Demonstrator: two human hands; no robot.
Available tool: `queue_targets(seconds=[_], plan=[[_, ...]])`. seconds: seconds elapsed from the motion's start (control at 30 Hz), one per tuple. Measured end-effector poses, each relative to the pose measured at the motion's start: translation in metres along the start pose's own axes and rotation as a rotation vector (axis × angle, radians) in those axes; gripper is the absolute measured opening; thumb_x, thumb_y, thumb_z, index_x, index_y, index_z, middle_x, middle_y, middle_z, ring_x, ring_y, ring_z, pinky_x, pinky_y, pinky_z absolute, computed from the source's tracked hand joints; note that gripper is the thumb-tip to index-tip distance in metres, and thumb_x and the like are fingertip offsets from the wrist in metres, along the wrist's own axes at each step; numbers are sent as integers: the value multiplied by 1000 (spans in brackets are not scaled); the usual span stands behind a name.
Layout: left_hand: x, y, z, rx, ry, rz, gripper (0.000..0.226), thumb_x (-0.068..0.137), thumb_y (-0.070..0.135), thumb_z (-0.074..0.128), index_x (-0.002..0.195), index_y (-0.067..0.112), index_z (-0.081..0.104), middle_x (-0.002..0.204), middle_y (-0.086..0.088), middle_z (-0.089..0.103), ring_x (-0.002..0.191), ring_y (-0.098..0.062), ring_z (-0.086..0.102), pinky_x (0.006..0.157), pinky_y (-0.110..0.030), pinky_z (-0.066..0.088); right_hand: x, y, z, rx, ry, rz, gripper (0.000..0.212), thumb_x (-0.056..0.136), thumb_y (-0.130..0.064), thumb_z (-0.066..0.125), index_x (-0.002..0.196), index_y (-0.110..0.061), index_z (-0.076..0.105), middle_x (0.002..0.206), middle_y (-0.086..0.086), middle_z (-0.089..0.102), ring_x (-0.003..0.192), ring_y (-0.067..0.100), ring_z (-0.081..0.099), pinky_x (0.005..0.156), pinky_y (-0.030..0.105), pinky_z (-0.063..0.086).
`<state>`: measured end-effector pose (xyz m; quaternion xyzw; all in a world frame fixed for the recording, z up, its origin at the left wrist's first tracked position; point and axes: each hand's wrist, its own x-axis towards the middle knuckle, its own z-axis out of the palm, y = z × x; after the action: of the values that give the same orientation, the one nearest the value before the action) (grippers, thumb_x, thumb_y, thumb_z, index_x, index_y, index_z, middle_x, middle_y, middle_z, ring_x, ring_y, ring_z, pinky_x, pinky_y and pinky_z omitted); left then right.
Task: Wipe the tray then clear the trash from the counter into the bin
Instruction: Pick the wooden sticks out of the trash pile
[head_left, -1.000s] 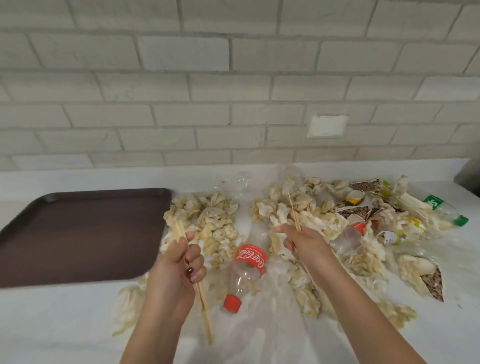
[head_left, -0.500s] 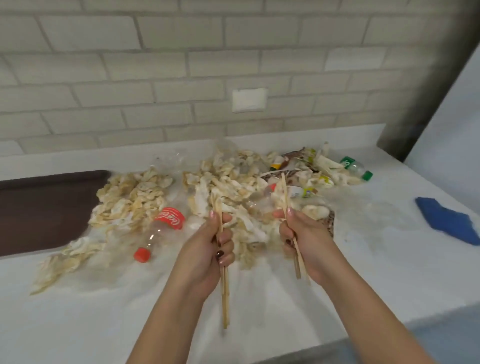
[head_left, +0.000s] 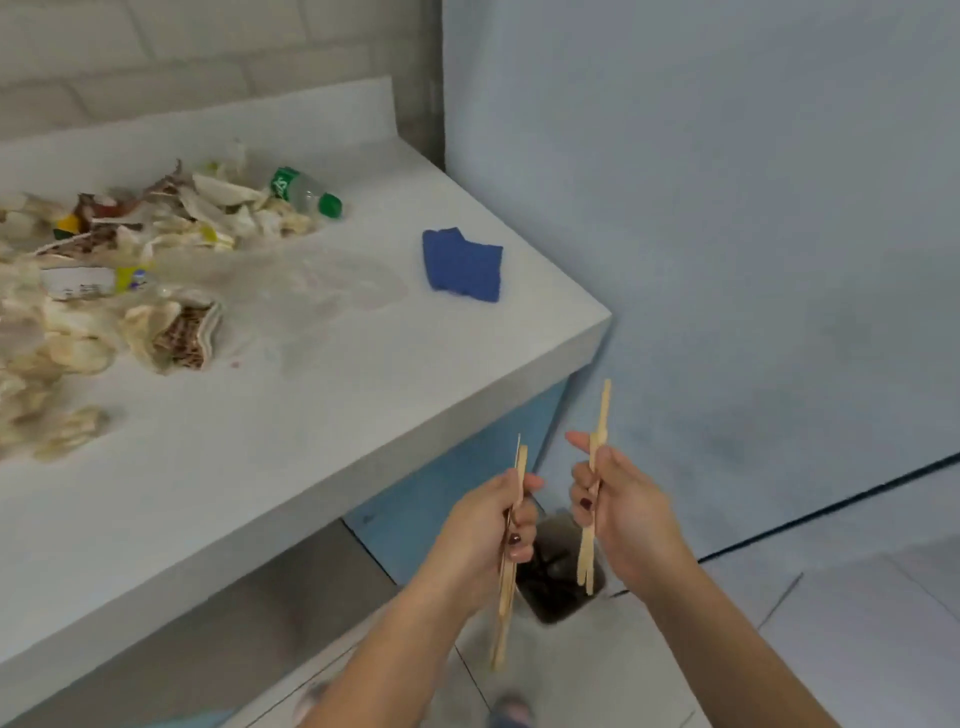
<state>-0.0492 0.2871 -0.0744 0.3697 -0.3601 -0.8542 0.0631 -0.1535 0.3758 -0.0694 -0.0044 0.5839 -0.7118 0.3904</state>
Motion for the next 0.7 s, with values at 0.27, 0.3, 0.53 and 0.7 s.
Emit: queue_targets(seconds=[0.27, 0.3, 0.53, 0.7], plan=[[172, -125, 4, 72, 345, -11, 22, 104, 12, 28, 97, 9, 50, 59, -1, 34, 43, -7, 32, 38, -17, 26, 96, 112, -132, -106, 390, 31, 25, 100, -6, 38, 109, -9, 61, 67, 4, 47, 61, 15, 44, 60, 23, 41], [192, -138, -1, 101, 364, -4, 22, 103, 11, 29, 98, 9, 50, 60, -2, 34, 46, -9, 32, 39, -17, 28, 111, 129, -143, -134, 417, 46, 24, 99, -6, 39, 107, -10, 61, 69, 4, 49, 64, 16, 46, 63, 24, 41], [324, -233, -50, 379, 347, 57, 21, 102, 11, 33, 90, 16, 49, 63, -3, 40, 56, -13, 38, 54, -23, 36, 212, 257, -208, -288, 538, 150, 21, 101, -15, 38, 88, -16, 56, 80, 6, 59, 72, 18, 54, 64, 27, 41], [399, -305, -99, 629, 286, 62, 21, 101, 21, 36, 89, 25, 53, 82, 3, 60, 81, -17, 58, 86, -39, 48, 262, 336, -241, -376, 477, 198, 19, 100, -13, 40, 100, -21, 57, 98, 5, 62, 96, 24, 59, 84, 32, 44]])
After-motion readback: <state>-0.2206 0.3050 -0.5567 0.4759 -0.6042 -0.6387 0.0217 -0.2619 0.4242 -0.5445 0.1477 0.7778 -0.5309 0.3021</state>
